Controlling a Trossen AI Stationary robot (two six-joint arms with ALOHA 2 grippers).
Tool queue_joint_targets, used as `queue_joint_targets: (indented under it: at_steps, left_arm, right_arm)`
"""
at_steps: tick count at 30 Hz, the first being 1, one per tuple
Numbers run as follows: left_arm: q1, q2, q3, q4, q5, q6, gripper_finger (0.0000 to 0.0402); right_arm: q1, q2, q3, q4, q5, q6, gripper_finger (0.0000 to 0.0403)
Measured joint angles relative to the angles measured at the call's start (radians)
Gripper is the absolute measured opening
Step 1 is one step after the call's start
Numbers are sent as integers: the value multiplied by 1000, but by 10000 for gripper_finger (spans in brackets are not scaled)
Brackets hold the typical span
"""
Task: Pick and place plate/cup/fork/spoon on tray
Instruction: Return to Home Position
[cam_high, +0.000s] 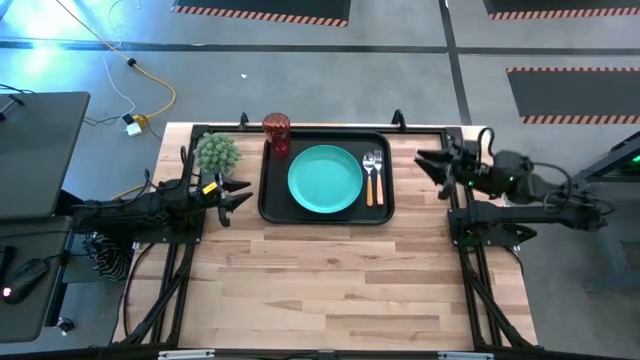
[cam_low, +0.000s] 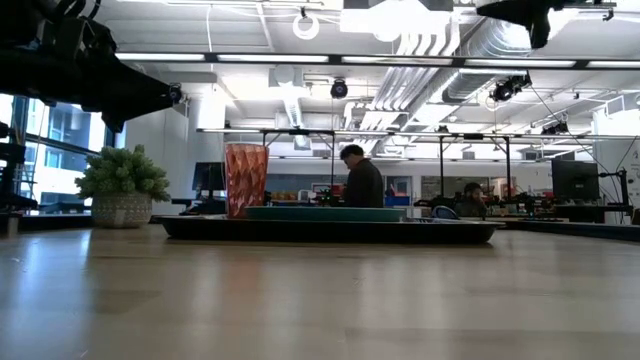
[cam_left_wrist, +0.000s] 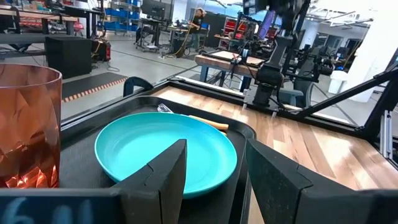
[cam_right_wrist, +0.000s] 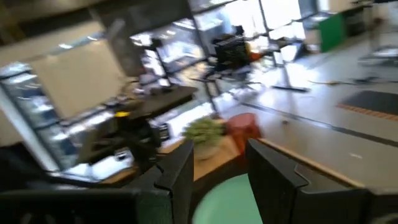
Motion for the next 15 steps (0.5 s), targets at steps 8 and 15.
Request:
queue_joint_targets:
  at_steps: [8,15]
  left_arm:
    - [0,0,0,0,0,0,156]
    - [0,0,0,0,0,0,156]
  right_arm:
    - [27,-199,-248,80,-164,48,135]
    - [66,-311,-403,128,-180,57,135]
